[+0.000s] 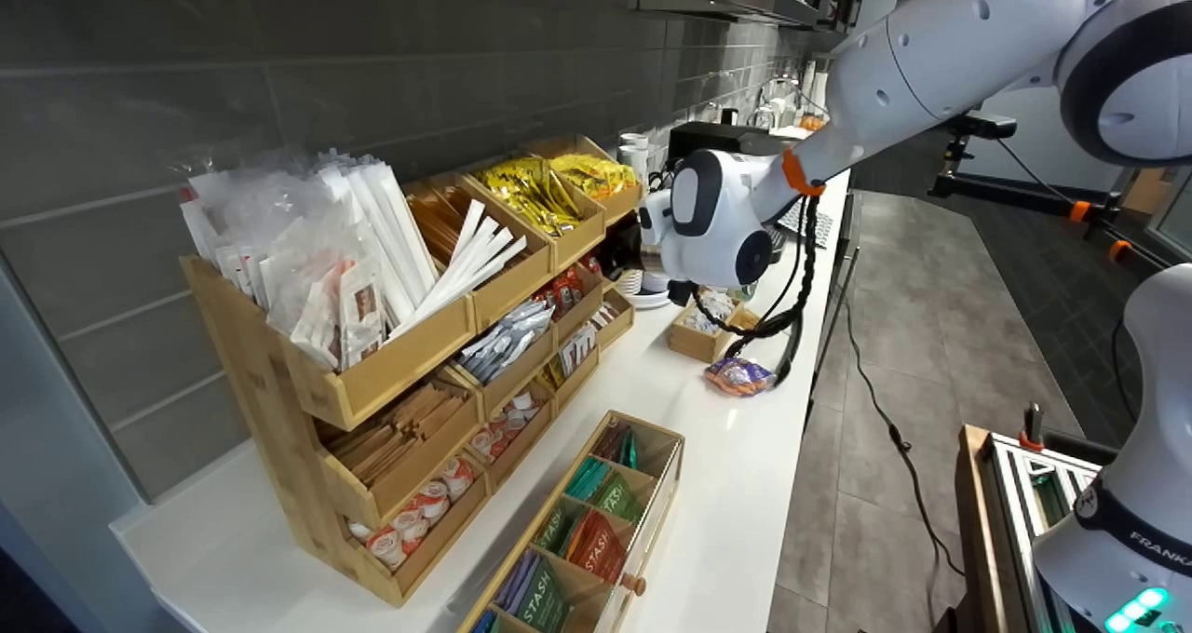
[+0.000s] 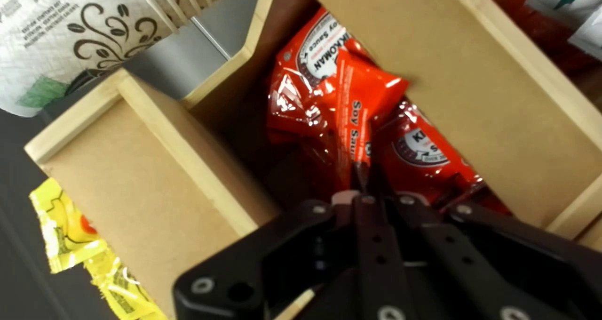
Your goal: Put the orange sacket in the tray
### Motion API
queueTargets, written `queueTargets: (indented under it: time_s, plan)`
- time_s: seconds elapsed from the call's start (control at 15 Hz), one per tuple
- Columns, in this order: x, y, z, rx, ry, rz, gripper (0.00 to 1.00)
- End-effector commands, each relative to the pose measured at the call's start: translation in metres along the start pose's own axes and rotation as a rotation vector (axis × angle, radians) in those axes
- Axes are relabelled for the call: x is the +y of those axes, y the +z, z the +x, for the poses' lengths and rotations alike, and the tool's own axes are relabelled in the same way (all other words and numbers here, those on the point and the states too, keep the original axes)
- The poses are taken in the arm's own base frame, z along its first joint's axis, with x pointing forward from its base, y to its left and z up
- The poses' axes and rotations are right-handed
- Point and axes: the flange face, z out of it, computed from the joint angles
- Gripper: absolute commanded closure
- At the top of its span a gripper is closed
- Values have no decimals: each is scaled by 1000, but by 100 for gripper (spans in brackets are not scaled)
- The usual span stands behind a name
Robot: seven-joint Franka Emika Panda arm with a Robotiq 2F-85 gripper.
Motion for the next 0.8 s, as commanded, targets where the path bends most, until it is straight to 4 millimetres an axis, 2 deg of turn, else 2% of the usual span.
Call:
queueTargets:
  time_s: [0.0,0.73]
  plan:
    - [0,8,12,49,7,-32,100]
    - [-6,15,3,48,44,-60,100]
